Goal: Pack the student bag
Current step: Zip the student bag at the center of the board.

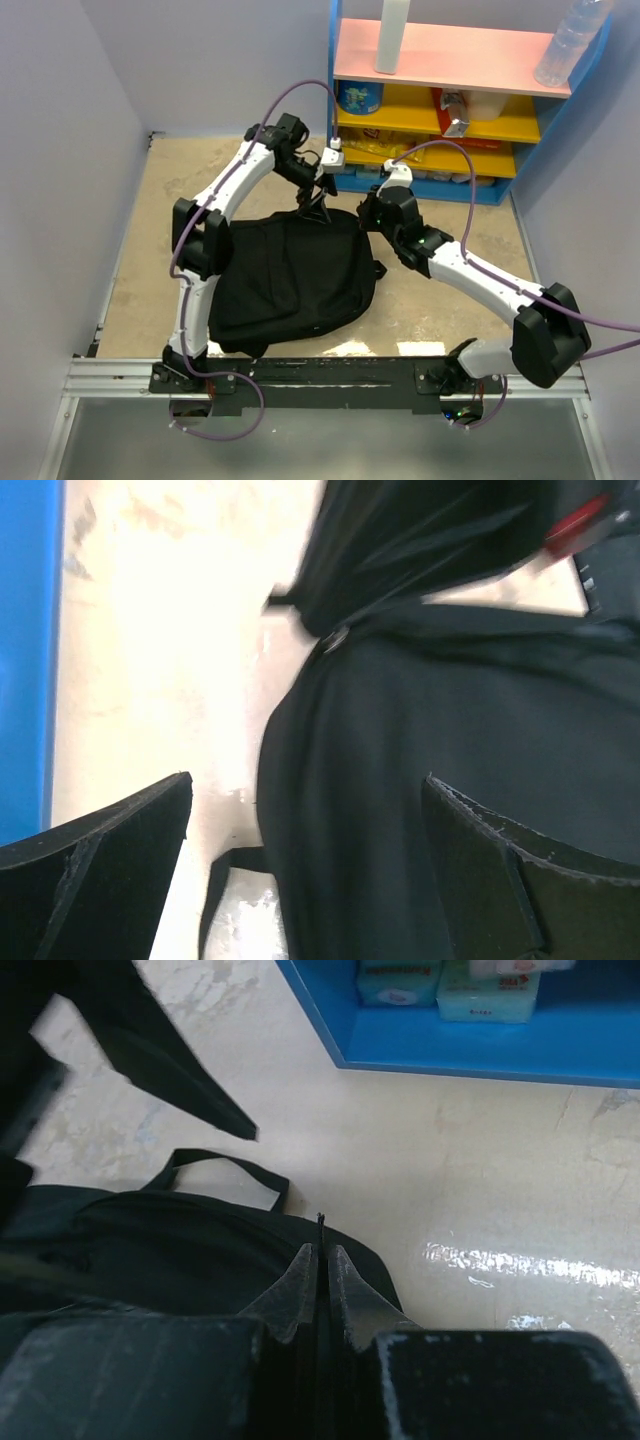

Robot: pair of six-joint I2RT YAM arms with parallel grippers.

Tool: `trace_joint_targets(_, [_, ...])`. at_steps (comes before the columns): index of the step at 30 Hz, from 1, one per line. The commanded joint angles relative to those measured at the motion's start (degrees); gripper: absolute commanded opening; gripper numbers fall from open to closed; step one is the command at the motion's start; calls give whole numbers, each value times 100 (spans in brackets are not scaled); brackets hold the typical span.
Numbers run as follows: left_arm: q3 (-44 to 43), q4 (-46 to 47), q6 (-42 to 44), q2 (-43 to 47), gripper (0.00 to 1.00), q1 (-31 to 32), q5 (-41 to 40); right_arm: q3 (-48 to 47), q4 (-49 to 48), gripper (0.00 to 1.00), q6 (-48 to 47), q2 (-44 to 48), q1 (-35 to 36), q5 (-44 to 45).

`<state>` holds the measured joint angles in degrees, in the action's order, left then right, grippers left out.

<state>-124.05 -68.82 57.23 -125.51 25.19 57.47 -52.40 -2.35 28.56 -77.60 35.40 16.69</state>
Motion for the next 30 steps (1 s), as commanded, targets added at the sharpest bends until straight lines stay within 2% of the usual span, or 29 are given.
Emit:
trace_joint_targets(1, [-244,-71,551,-184,100,-6,177,-42,-776,0,141,439,-33,-201])
trace_joint_targets(6, [504,876,272,114,100,118,176,-24,-943,0,194,457,-33,-491])
trace_joint_targets(12, [505,870,200,-17,100,267,493,142,-1127,0,308,457,-15,-666])
trace_joint_targets(17, [417,984,60,-78,91,293,581,178,-1145,0,300,430,-24,-720])
trace_joint_targets(20, [417,949,156,-96,78,346,379,187,-1154,0,282,439,-15,-693])
trace_joint_targets(21, [408,949,148,-105,67,355,266,178,-1145,0,265,430,-15,-693])
trace_joint_targets(26, [364,984,78,-193,36,373,54,143,-1110,0,238,395,-15,-685])
trace_joint_targets(27, [355,1045,-62,-193,16,373,-68,116,-1075,0,238,369,-24,-667])
trace_joint_targets(28, [346,1115,-176,-193,5,373,-148,116,-1049,0,229,351,-24,-632])
trace_joint_targets(29, [338,1316,-308,-193,0,373,-236,99,-1013,0,238,334,-15,-510])
trace_joint_targets(30, [346,1405,-535,-184,0,364,-428,99,-935,0,238,325,-24,-439])
